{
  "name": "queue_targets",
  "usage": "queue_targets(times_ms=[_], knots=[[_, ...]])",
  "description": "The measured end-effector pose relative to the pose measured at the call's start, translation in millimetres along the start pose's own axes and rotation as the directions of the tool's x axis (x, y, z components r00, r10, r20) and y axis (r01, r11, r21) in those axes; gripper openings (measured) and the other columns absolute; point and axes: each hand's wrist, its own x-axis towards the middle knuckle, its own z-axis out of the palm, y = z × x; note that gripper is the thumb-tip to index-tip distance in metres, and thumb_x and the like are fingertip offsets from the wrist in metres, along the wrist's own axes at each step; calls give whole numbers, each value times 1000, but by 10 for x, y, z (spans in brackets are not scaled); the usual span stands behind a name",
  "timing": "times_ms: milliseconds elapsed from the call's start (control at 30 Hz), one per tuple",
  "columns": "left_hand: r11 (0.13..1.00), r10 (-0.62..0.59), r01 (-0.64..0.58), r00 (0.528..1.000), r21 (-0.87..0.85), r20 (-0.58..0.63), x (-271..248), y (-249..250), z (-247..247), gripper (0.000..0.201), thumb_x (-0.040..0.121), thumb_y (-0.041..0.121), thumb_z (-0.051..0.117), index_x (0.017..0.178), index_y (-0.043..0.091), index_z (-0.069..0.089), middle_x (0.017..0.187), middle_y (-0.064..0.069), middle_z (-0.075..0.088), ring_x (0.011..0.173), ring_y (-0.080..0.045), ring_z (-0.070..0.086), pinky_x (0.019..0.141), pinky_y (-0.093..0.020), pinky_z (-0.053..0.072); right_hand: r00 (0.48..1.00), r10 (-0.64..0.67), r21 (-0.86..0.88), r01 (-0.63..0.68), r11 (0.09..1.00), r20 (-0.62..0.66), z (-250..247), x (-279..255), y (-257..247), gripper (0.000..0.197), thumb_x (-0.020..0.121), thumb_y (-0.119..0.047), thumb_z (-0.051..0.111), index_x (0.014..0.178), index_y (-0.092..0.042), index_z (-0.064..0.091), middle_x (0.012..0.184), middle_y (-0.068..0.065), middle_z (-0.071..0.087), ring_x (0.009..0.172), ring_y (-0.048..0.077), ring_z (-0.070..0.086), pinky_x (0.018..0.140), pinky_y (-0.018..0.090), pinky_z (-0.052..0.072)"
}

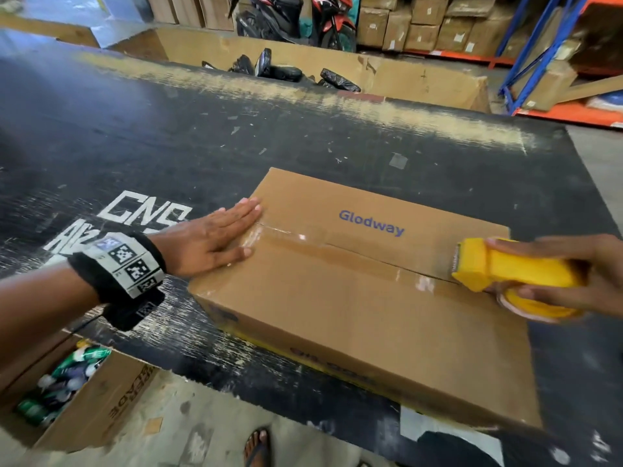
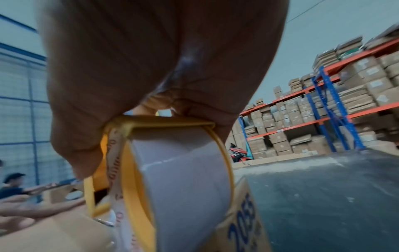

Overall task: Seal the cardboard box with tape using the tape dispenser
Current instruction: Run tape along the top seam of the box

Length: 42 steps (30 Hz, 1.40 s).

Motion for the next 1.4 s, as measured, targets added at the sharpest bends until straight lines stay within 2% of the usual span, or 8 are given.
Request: queue_targets(times_ms=[167,467,700,866,966,1100,1233,1400], knots=[[986,-125,114,988,118,92,40,245,-108,99,80,76,9,156,22,-23,164,-1,-29,153,-12,-24,125,-33,-10,996,-77,-42,79,996,51,17,64,56,68,76,-60,72,140,-54,52,97,-29,62,82,0,63,66,9,44],[959,68,-105,987,263,145,597,1889,-120,101,88,71,21,156,10,-22,167,-15,-23,155,-24,-19,128,-42,0,970,-245,12,245,970,-13,60,4,235,64,77,-66,64,139,-63,46,109,-13,71,97,14,67,84,31,54],[987,106,-125,980,106,170,987,2757,-55,108,91,72,37,156,11,-25,166,-13,-26,155,-22,-21,128,-43,1,962,-274,-62,274,960,15,50,38,245,64,84,-53,71,142,-60,45,115,-40,61,102,-13,60,87,9,44],[988,94,-118,972,100,217,970,2764,0,111,88,80,29,153,14,-31,162,-8,-36,151,-19,-31,128,-43,-2,970,-229,-118,238,964,83,-62,-28,312,64,84,-57,69,142,-61,43,105,-46,57,91,-9,60,81,10,44],[988,84,-111,968,104,237,982,2763,1,111,85,83,25,151,16,-34,159,-5,-41,149,-17,-34,128,-44,-3,982,-171,-137,181,974,79,-244,-451,669,66,79,-51,76,138,-61,49,85,-24,60,69,1,58,66,14,45],[988,80,-108,966,106,246,991,2755,-1,111,85,84,25,151,17,-35,159,-4,-42,148,-16,-35,128,-43,-5,994,-1,-91,11,996,105,-356,-1161,1177,73,71,-50,83,135,-63,51,80,-3,64,68,22,65,71,43,59],[985,92,-124,965,120,246,974,2774,-5,109,87,83,24,150,17,-36,158,-3,-43,148,-15,-37,128,-43,-7,996,39,-63,-34,997,82,-273,-1212,1290,58,68,-76,69,123,-74,51,95,-12,66,81,15,67,79,23,57],[987,91,-120,967,110,239,936,2794,-24,108,88,82,25,150,19,-36,159,-2,-43,148,-13,-37,127,-40,-8,981,52,-126,-29,992,188,21,-756,1285,58,80,-58,71,129,-74,46,87,-44,63,80,-12,63,71,2,42]])
